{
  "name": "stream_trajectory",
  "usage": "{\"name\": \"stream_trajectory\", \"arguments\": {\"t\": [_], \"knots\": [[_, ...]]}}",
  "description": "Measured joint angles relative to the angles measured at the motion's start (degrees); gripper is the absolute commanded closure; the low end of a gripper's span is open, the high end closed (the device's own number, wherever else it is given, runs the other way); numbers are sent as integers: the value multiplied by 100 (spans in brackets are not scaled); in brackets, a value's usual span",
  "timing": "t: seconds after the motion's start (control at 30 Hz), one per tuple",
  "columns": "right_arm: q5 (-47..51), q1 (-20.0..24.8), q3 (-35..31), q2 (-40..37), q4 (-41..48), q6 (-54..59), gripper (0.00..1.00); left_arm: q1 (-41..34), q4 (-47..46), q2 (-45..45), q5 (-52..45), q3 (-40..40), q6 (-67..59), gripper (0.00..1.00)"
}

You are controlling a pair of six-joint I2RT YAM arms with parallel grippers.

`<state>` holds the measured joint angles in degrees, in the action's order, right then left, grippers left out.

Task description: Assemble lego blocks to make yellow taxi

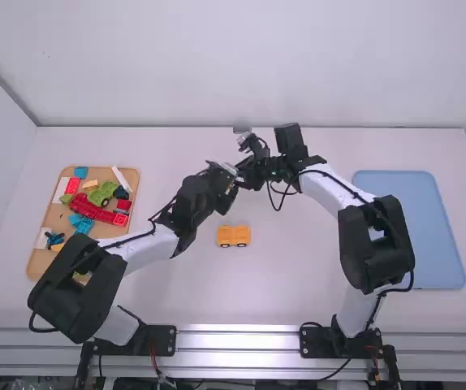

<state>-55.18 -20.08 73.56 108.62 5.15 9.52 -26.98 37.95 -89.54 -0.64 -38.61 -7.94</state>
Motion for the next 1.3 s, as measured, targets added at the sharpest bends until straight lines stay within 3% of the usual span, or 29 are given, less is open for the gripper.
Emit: {"name": "stream_trajectory", "arguments": {"t": [0.03, 0.27, 0.47, 0.5, 0.6, 0.77, 0.93, 1.3], "knots": [[7, 0, 0, 0, -7, 15, 83, 4, 39, 2, 33, 0, 101, 1], [398, 212, 0, 0, -111, 304, 83, 50, 20, 4, -527, -7, 737, 1], [173, 584, 273, -11, 1346, 1394, 82, 761, -654, 4, -2643, -229, 769, 1], [-13, 654, 503, -13, 1921, 1899, 82, 1047, -741, 4, -3287, -345, 699, 1], [-337, 660, 885, -44, 2824, 2846, 80, 1458, -855, 2, -4293, -575, 531, 1], [-715, 479, 1274, -149, 3587, 4155, 80, 1628, -876, -157, -5733, -678, 81, 1], [-855, 299, 1338, -160, 3600, 4522, 81, 1523, -920, -330, -6146, -675, -157, 0], [-767, 44, 1338, -162, 3665, 4758, 81, 1572, -881, -330, -6354, -675, -262, 21]]}}
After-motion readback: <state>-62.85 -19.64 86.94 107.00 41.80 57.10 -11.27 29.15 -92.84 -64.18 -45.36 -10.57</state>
